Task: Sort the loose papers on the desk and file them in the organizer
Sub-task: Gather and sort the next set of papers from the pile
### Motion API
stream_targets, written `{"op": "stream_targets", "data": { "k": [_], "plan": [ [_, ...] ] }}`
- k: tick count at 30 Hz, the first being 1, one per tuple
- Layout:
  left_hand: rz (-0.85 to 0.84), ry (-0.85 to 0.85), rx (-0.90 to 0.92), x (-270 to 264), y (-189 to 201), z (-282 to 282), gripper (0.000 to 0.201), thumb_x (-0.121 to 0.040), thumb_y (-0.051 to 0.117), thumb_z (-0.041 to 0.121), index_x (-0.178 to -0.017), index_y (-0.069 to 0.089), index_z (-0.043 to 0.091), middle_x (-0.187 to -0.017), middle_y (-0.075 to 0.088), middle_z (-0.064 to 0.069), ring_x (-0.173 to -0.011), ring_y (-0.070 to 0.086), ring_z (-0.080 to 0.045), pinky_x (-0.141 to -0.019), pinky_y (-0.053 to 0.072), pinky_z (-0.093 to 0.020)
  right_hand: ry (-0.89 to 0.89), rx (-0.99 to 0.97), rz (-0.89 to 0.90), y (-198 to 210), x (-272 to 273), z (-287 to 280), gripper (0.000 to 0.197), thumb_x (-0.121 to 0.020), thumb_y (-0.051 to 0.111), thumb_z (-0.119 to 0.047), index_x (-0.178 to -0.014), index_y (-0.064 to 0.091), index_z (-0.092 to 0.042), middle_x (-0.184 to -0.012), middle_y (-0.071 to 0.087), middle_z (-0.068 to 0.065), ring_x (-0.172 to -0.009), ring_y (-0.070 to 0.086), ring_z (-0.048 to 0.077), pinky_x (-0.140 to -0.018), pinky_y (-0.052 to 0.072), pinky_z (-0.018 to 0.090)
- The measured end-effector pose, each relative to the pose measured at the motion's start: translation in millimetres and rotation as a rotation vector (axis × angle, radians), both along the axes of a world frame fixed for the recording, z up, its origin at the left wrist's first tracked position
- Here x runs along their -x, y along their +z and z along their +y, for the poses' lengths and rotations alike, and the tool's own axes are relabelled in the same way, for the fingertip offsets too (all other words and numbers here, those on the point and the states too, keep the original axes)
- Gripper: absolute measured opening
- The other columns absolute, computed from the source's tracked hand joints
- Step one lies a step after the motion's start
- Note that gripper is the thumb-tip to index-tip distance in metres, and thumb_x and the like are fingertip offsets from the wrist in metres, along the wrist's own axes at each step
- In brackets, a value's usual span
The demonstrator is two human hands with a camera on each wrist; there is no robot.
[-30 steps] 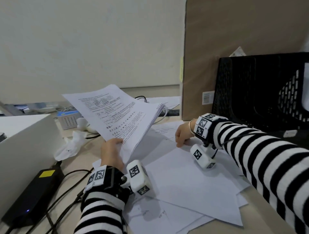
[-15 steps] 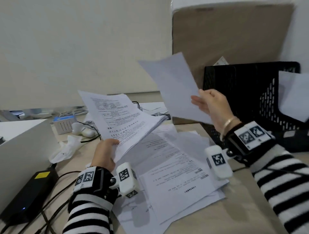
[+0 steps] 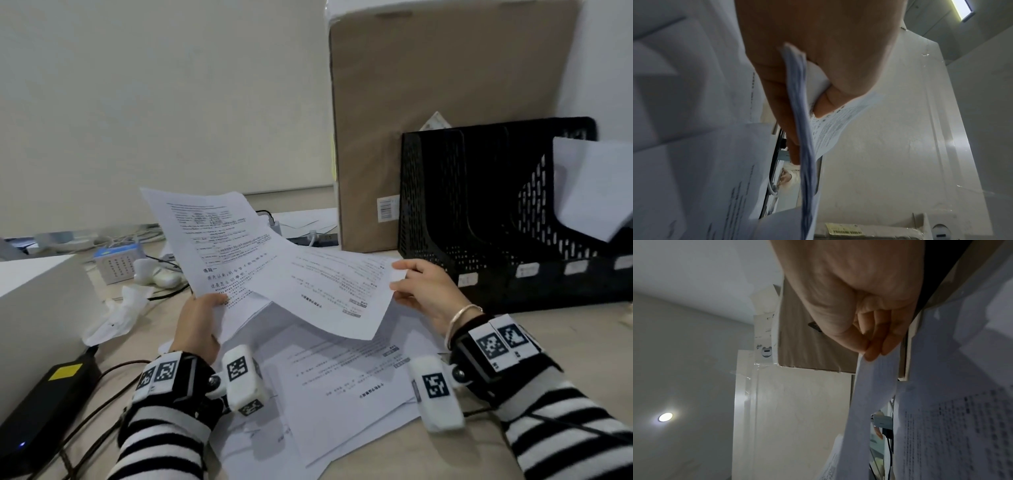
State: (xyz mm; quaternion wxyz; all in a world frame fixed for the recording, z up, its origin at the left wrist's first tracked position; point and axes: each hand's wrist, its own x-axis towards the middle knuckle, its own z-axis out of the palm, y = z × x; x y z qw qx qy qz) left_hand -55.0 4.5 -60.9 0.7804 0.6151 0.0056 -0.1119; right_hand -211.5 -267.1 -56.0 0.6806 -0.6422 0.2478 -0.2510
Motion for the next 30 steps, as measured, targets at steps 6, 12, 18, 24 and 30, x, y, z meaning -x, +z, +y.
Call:
{"op": "stream_targets", "data": {
  "k": [6, 12, 18, 24, 30],
  "plan": [
    [-0.080, 0.274, 0.065, 0, 3, 3, 0.035, -0.092, 0.053, 0.005, -0.127, 0.051, 0.001, -0.141, 0.048, -0.026, -0.102, 0.052, -0.026, -0.086, 0.042, -0.036, -0.074, -0.029, -0.099, -4, 0, -3, 0.036, -0.084, 0.056, 0.012, -0.115, 0.059, -0.007, -0.084, 0.066, 0.007, -0.070, 0.059, 0.015, -0.064, 0.050, 0.024],
    [-0.090, 0.381, 0.165, -1, 9, 13, 0.047, -0.095, 0.051, 0.010, -0.140, 0.041, -0.002, -0.145, 0.045, -0.023, -0.103, 0.051, -0.026, -0.069, 0.045, -0.028, -0.131, -0.059, -0.082, -6, 1, -7, 0.035, -0.085, 0.056, 0.012, -0.115, 0.058, -0.006, -0.070, 0.055, 0.004, -0.062, 0.054, 0.014, -0.064, 0.050, 0.024],
    [-0.110, 0.284, 0.094, 1, 5, 2, 0.046, -0.095, 0.050, 0.008, -0.139, 0.041, -0.003, -0.143, 0.046, -0.025, -0.119, 0.054, -0.037, -0.066, 0.045, -0.026, 0.114, 0.011, 0.038, -8, 1, 3, 0.039, -0.087, 0.062, 0.001, -0.125, 0.055, -0.006, -0.075, 0.060, 0.005, -0.064, 0.061, 0.014, -0.061, 0.051, 0.023],
    [-0.103, 0.161, 0.154, -1, -2, -13, 0.043, -0.093, 0.047, 0.000, -0.135, 0.049, 0.011, -0.124, 0.064, -0.007, -0.100, 0.065, -0.022, -0.067, 0.052, -0.028, 0.321, 0.053, 0.377, -1, 9, 11, 0.038, -0.095, 0.057, -0.031, -0.129, 0.049, -0.016, -0.092, 0.075, 0.012, -0.035, 0.044, 0.006, -0.038, 0.032, 0.017],
    [-0.151, 0.001, 0.159, 5, -1, -22, 0.043, -0.093, 0.045, -0.001, -0.133, 0.050, 0.016, -0.118, 0.067, -0.001, -0.103, 0.066, -0.021, -0.073, 0.053, -0.031, 0.344, 0.069, 0.205, 7, 9, 16, 0.041, -0.095, 0.047, -0.048, -0.117, 0.062, -0.016, -0.092, 0.076, 0.006, -0.047, 0.049, 0.007, -0.050, 0.033, 0.019]
  ]
}}
